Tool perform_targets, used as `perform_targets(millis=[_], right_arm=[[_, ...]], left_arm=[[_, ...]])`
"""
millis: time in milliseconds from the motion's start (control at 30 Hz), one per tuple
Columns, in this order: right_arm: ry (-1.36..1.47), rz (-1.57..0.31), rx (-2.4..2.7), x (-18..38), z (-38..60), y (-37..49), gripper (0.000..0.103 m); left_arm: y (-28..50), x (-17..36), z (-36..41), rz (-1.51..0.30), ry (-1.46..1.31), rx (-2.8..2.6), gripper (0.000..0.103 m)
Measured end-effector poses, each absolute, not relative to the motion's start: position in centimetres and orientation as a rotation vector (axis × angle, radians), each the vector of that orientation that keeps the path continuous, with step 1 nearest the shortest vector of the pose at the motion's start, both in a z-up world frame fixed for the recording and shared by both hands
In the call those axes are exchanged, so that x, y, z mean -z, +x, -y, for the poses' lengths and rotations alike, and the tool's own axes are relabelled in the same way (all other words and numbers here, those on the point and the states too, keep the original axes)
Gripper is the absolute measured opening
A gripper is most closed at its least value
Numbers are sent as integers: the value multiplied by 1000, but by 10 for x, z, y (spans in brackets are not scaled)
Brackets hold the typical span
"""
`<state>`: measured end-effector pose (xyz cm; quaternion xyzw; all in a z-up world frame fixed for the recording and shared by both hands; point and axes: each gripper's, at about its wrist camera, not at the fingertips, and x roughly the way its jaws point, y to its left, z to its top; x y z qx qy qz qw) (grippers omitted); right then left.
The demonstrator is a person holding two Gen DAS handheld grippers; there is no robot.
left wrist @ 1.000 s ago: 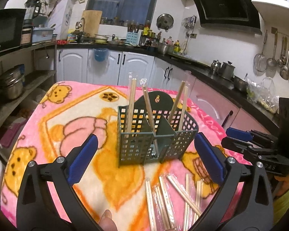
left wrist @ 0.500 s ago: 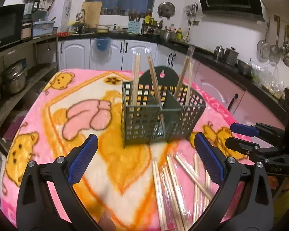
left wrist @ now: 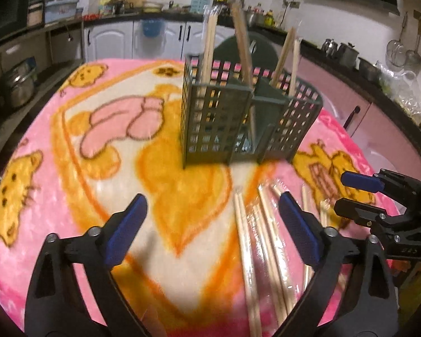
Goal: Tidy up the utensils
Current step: 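Lower both tools to the remaining chopsticks and grasp one each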
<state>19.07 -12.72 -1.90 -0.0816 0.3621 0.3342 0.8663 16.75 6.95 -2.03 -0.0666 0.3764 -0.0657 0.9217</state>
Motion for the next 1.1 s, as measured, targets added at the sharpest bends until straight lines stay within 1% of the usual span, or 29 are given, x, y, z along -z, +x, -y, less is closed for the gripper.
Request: perform_targets(millis=[33, 67, 100, 133, 200, 233, 267, 300, 400, 467, 700, 800, 833, 867, 900, 1000, 1067, 1100], right_arm=[[-174, -772, -701, 23, 126, 193, 53], [-177, -781, -702, 26, 125, 194, 53], [-177, -790, -705, 29, 124, 195, 53], [-176, -804, -711, 33, 122, 198, 52], [-176, -827, -716, 37, 119, 202, 46], [-174, -840, -723, 40, 117, 205, 43], [-172, -848, -728, 42, 116, 207, 41], [-169, -860, -733, 44, 113, 211, 41], [-157, -895, -742, 50, 108, 222, 37], [-157, -915, -745, 53, 105, 228, 33], [-135, -1012, -737, 67, 97, 257, 31], [-118, -1032, -737, 69, 97, 265, 28], [-116, -1038, -736, 69, 97, 267, 25], [-119, -1043, -728, 69, 97, 269, 20], [-126, -1046, -723, 69, 97, 270, 18], [-120, -1047, -721, 66, 101, 272, 12], [-110, -1038, -727, 63, 105, 272, 6], [-105, -1029, -728, 60, 106, 271, 6]], left_arm=[[169, 24, -71, -785, -149, 139, 80], [171, 29, -72, -804, -164, 151, 76], [174, 33, -71, -822, -171, 162, 69], [176, 37, -71, -840, -174, 173, 65], [180, 43, -69, -868, -180, 192, 52], [182, 46, -68, -888, -186, 205, 48], [184, 48, -68, -898, -188, 212, 43], [186, 50, -67, -909, -188, 223, 41], [191, 54, -63, -938, -189, 255, 36], [196, 56, -60, -956, -183, 270, 35], [218, 61, -52, -1006, -175, 289, 35], [227, 63, -45, -1021, -154, 285, 35], [230, 63, -42, -1025, -146, 286, 35], [232, 62, -40, -1027, -137, 285, 33], [234, 62, -39, -1029, -123, 280, 26], [241, 65, -32, -1043, -83, 265, 14], [244, 65, -32, -1045, -68, 259, 10], [245, 64, -33, -1048, -73, 261, 8]])
